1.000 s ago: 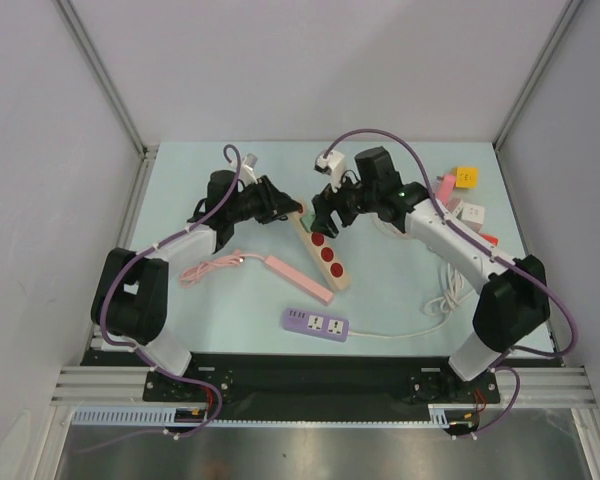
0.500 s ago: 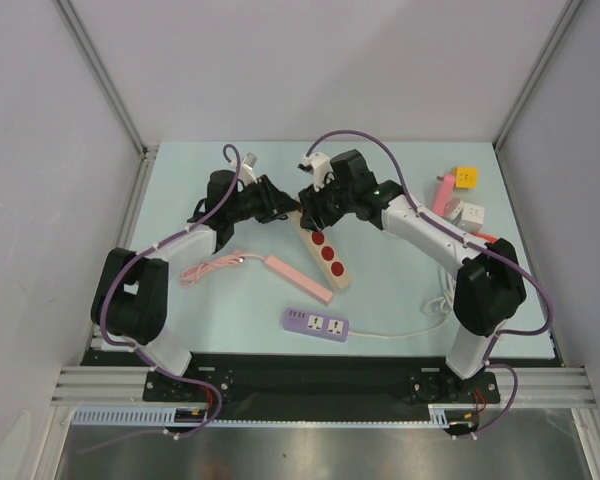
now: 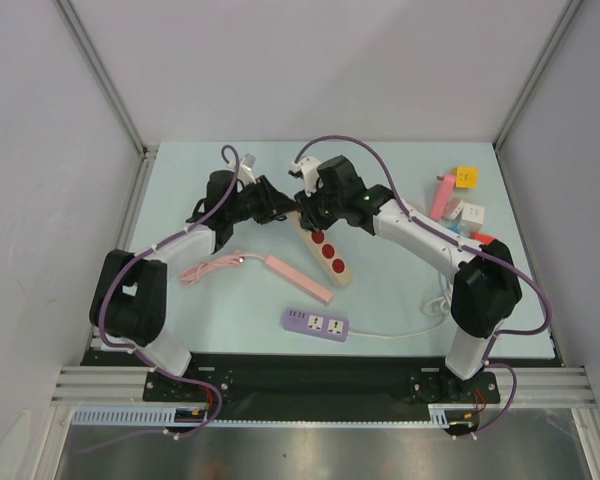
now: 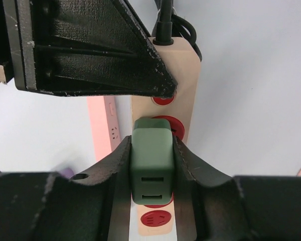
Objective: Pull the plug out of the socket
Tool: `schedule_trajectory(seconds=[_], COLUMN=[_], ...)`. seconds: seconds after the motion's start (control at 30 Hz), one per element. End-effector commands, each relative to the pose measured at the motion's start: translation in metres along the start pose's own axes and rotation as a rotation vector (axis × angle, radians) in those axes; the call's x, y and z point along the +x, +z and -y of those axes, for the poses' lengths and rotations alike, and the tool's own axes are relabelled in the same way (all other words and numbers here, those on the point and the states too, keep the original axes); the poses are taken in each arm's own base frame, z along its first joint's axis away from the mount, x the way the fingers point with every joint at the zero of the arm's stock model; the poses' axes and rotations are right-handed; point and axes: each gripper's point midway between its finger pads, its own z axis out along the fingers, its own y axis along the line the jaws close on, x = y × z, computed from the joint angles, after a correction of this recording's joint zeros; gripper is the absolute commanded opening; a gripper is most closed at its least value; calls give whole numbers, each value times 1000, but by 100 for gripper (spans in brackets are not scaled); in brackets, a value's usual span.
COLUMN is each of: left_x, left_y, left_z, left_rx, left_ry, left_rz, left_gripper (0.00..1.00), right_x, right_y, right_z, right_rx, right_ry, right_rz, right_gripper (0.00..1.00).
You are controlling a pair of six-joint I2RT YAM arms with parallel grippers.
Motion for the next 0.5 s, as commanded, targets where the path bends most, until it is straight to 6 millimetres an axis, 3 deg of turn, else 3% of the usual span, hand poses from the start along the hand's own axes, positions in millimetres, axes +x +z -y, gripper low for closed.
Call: schedule_trajectory(seconds=[0.0, 0.03, 0.07, 0.1, 0.17, 0.3, 0.47], left_x=[-36, -37, -38, -37, -38, -39, -39], left_y=[-16, -16, -16, -16, -16, -16, -16], left_z=[9, 9, 10, 9, 11, 13, 13], left_rx=[-10, -10, -9, -8, 0, 12, 10], left_ry=[52, 56, 63, 70, 76, 80, 78], left_rz=[128, 132, 134, 131, 132, 131, 131], left_gripper=[0, 0, 0, 0, 0, 0, 0], right_x=[-41, -42, -37, -39, -32, -25, -26], right_y=[-34, -37, -43, -54, -65, -73, -70], right_z=[25, 13, 18, -9, -11, 15, 34], right_rx=[144, 56, 1, -202, -316, -337, -227], right_ry=[-72, -79, -72, -100, -120, -39, 17], right_rz=[120, 126, 117, 138, 141, 144, 165], right_gripper=[0, 0, 0, 0, 0, 0, 0])
